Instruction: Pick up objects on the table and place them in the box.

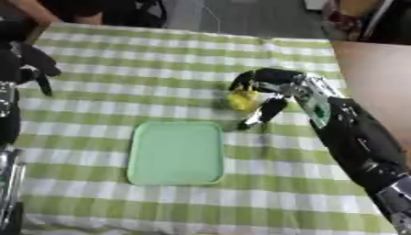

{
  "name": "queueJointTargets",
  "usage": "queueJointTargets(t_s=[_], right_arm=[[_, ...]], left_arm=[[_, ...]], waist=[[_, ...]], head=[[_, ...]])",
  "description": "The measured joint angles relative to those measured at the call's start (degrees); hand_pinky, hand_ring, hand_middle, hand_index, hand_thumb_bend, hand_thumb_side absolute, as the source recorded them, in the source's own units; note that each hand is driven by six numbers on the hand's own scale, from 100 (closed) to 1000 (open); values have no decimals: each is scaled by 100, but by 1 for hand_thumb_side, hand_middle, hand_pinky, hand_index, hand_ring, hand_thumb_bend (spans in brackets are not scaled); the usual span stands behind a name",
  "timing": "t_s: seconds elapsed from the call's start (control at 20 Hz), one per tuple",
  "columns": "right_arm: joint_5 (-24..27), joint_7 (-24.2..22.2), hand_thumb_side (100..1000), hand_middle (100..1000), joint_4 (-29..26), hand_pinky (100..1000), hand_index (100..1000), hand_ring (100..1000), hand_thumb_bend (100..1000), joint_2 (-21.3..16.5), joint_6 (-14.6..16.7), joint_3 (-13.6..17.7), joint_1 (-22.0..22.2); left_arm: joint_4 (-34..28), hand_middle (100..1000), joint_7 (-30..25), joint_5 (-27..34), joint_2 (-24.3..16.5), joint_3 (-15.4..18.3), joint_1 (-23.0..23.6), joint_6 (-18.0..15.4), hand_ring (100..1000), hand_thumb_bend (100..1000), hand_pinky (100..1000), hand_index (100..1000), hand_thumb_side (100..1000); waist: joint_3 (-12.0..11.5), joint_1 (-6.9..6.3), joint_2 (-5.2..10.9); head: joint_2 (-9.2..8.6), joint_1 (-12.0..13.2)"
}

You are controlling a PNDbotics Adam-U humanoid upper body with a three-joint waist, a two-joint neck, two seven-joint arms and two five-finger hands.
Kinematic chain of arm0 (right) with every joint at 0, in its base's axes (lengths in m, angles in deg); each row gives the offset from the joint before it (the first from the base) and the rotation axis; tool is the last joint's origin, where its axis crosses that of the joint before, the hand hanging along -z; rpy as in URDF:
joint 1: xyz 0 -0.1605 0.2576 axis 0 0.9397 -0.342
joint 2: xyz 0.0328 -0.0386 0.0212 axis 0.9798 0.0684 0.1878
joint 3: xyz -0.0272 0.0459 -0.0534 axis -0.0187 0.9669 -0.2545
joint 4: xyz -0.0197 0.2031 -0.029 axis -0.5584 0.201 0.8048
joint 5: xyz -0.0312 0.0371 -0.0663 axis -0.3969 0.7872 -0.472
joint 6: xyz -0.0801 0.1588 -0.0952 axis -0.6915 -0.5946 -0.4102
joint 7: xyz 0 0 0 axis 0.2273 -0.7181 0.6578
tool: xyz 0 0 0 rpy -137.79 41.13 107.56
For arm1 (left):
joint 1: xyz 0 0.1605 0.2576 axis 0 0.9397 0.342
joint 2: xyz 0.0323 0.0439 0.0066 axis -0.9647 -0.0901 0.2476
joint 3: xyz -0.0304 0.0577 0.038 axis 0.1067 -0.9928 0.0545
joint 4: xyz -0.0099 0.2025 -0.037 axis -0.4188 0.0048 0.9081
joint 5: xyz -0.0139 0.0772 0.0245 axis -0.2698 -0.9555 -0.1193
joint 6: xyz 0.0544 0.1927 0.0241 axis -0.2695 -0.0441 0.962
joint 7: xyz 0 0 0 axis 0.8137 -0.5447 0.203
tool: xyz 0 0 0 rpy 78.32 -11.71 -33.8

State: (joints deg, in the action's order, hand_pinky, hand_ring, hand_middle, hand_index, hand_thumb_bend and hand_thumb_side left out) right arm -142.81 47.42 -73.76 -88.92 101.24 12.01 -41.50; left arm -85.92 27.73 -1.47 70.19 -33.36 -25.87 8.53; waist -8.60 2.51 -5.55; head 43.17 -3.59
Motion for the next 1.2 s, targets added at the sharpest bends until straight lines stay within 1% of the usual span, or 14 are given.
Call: queueJointTargets(t_s=[0.3,0.35,0.4,0.45,0.5,0.55,0.6,0.65,0.7,0.75,0.8,0.95,1.05,1.2], right_arm=[[-364,201,504,806,165,598,856,684,674,32,-14,96,-85],[-417,237,486,791,182,557,848,651,660,48,-13,111,-95],[-468,268,488,793,199,563,849,655,662,51,-6,112,-106],[-515,302,469,765,203,499,830,600,628,52,1,113,-109],[-557,336,470,768,209,505,832,605,632,56,8,114,-109],[-595,371,456,729,215,431,802,537,581,66,15,114,-109],[-628,410,447,702,217,398,779,501,533,80,24,114,-109],[-650,457,449,653,220,318,740,442,406,92,33,117,-108],[-659,515,475,612,222,250,707,402,227,99,45,127,-106],[-660,591,503,565,226,166,663,357,100,103,57,134,-100],[-654,686,533,526,229,113,629,327,100,103,67,143,-81],[-591,1071,621,397,230,100,519,218,100,103,88,141,-32],[-558,1334,636,353,224,100,495,179,100,103,95,120,-28],[-529,1616,614,285,199,100,497,114,100,100,98,71,-28]], left_arm=[[-19,463,-36,18,29,-33,-81,0,438,675,233,425,1000],[-28,463,-37,19,42,-33,-92,0,439,675,233,425,1000],[-29,463,-39,20,46,-34,-105,0,439,675,233,425,1000],[-30,463,-41,21,46,-34,-112,-3,439,675,233,425,1000],[-30,463,-44,21,46,-34,-112,-5,439,675,233,425,1000],[-30,464,-45,22,46,-34,-113,-7,439,675,233,425,1000],[-30,464,-47,22,46,-34,-114,-8,439,675,233,425,1000],[-30,464,-49,22,46,-34,-114,-10,439,675,233,425,1000],[-30,464,-51,22,46,-34,-114,-12,439,675,233,425,1000],[-30,464,-52,22,46,-34,-114,-12,439,675,233,425,1000],[-30,464,-53,23,46,-35,-114,-12,439,675,233,425,1000],[-30,464,-57,25,46,-39,-114,-15,439,675,233,425,1000],[-30,464,-59,32,46,-50,-114,-16,440,675,232,425,1000],[-30,464,-60,36,47,-63,-114,-15,440,675,232,425,1000]], waist=[[-75,-9,-63],[-91,-14,-70],[-100,-19,-79],[-106,-22,-82],[-110,-24,-82],[-110,-25,-82],[-110,-26,-82],[-110,-26,-82],[-110,-26,-82],[-110,-26,-82],[-110,-26,-84],[-108,-26,-87],[-105,-26,-87],[-103,-26,-87]], head=[[-26,-9],[-43,-21],[-53,-32],[-53,-40],[-54,-48],[-54,-49],[-54,-49],[-54,-49],[-54,-49],[-54,-49],[-54,-49],[-54,-49],[-54,-49],[-54,-50]])
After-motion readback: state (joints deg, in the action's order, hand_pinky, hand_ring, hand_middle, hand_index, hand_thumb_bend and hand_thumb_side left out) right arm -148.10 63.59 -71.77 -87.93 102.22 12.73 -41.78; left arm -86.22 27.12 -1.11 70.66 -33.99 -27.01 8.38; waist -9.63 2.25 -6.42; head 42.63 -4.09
